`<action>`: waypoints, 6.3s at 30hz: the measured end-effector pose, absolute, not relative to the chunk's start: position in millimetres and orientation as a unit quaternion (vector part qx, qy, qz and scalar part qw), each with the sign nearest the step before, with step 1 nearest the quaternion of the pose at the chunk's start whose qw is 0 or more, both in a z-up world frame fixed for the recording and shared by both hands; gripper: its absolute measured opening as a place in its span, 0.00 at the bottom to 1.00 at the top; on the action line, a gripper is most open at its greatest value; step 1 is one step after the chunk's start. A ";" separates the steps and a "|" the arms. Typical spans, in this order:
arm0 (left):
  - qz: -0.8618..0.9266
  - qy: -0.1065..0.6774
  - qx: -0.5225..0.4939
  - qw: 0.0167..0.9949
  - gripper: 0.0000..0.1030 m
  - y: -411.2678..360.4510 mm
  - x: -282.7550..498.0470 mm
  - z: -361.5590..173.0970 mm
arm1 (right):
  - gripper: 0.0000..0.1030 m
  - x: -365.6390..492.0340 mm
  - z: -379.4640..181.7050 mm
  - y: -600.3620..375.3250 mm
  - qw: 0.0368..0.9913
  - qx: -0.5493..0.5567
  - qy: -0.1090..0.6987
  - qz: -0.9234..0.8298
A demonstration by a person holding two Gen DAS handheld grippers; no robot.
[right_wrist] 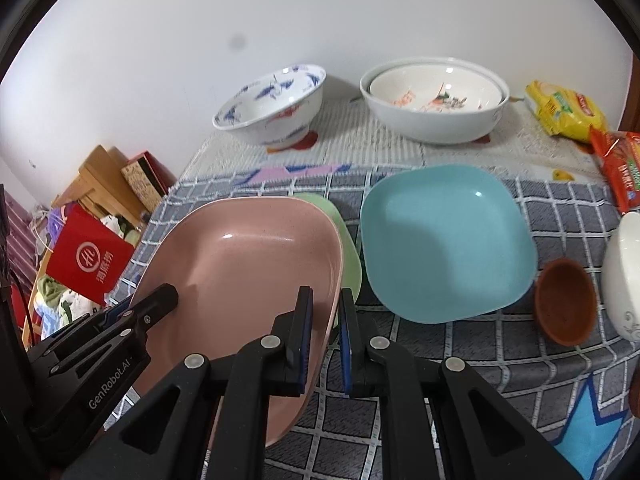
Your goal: Organize plates and bowls
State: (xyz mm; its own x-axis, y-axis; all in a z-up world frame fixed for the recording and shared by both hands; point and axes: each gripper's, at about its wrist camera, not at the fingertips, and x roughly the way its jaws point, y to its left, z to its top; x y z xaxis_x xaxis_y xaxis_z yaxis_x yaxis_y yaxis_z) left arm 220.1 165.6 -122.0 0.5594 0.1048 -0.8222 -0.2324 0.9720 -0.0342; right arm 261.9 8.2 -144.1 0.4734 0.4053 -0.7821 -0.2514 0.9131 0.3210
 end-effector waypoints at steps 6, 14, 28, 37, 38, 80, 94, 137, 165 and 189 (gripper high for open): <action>0.106 0.475 -0.070 0.871 0.14 170.7 229.7 -139.2 | 0.12 276.7 -165.5 18.3 0.841 0.073 0.499 0.195; 0.111 0.481 -0.070 0.867 0.14 175.4 243.6 -151.6 | 0.12 295.1 -179.4 27.7 0.833 0.064 0.511 0.201; 0.109 0.485 -0.088 0.863 0.14 177.5 257.2 -161.8 | 0.15 325.6 -185.1 40.9 0.835 0.031 0.507 0.213; 0.101 0.486 -0.114 0.861 0.14 181.2 254.0 -164.7 | 0.20 329.5 -184.0 48.1 0.839 0.009 0.495 0.223; 0.098 0.487 -0.116 0.860 0.14 181.3 253.4 -164.9 | 0.20 329.1 -183.5 48.5 0.840 0.008 0.495 0.224; 0.053 0.472 -0.114 0.873 0.45 173.8 241.7 -145.1 | 0.51 340.4 -173.0 52.7 0.826 0.009 0.478 0.300; 0.061 0.478 -0.104 0.870 0.46 170.0 234.7 -142.8 | 0.61 335.6 -172.6 48.7 0.833 -0.009 0.469 0.293; 0.000 0.456 0.011 0.890 0.46 30.5 318.8 -120.9 | 0.41 336.5 -153.5 -117.0 0.892 -0.012 0.429 0.139; -0.019 0.511 0.040 0.858 0.25 21.8 370.4 -173.0 | 0.16 372.4 -207.3 -96.7 0.863 -0.028 0.481 0.153; -0.011 0.450 0.011 0.893 0.12 38.7 327.6 -92.4 | 0.06 337.0 -130.7 -112.8 0.891 0.025 0.424 0.161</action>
